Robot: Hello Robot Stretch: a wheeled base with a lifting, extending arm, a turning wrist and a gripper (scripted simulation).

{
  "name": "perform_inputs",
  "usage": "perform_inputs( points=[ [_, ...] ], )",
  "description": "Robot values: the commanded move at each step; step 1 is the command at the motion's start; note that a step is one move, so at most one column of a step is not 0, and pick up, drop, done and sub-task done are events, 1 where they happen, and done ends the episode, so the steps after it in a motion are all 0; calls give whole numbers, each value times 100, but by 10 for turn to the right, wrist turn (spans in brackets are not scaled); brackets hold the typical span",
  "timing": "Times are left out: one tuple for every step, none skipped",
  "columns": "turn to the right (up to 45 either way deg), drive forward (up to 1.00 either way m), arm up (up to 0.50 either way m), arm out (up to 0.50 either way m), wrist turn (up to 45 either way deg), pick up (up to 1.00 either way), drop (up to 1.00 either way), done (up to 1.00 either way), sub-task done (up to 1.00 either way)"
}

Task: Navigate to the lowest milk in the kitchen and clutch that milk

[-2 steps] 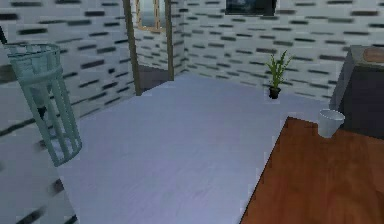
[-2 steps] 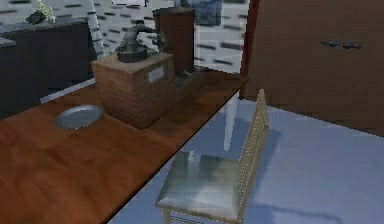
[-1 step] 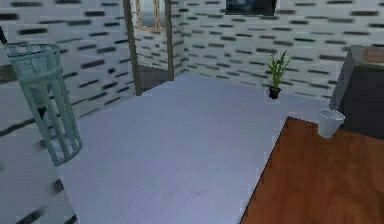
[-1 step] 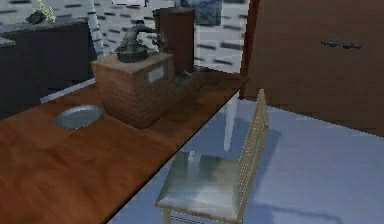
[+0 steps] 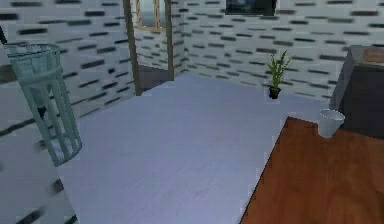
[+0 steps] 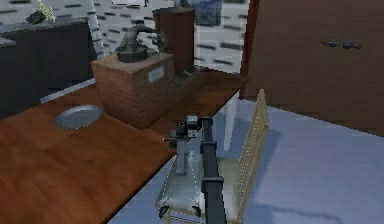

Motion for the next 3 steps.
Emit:
perform_inputs(
  points=[
    [0, 0, 0, 0, 450, 0, 0, 0, 0],
    [0, 0, 0, 0, 450, 0, 0, 0, 0],
    [0, 0, 0, 0, 450, 0, 0, 0, 0]
  ],
)
